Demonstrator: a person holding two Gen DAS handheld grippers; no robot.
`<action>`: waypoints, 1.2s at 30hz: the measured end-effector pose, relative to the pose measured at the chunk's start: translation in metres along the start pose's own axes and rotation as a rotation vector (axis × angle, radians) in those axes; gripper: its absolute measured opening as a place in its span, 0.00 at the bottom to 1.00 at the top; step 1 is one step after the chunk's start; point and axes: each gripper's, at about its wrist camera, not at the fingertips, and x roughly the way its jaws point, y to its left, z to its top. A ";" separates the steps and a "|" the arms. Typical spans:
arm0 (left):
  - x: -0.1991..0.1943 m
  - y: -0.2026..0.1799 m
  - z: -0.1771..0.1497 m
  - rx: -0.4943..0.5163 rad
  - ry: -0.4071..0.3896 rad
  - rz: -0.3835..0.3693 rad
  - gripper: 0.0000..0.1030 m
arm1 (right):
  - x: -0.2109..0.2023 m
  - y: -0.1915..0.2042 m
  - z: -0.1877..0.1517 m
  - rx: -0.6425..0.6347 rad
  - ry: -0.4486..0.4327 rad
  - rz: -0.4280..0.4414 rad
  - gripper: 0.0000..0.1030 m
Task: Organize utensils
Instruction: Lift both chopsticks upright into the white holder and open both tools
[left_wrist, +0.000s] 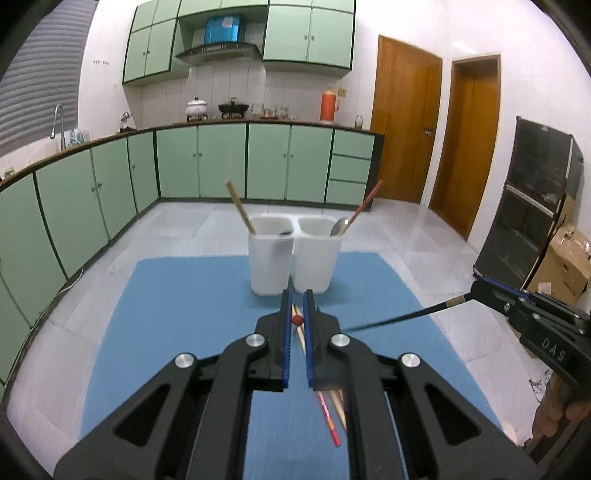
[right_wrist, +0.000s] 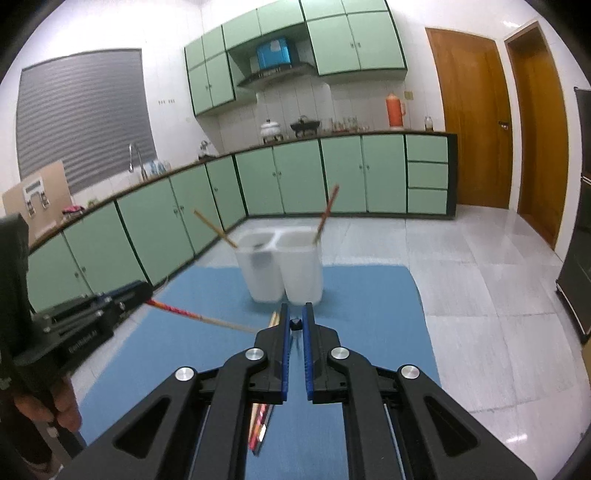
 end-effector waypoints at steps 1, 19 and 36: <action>0.000 0.000 0.004 0.000 -0.010 -0.004 0.05 | -0.001 0.000 0.005 0.000 -0.011 0.007 0.06; -0.012 0.009 0.090 -0.020 -0.211 -0.085 0.05 | 0.002 0.006 0.109 -0.042 -0.166 0.105 0.06; 0.042 -0.003 0.168 0.022 -0.364 -0.019 0.05 | 0.081 0.014 0.209 -0.089 -0.292 0.058 0.06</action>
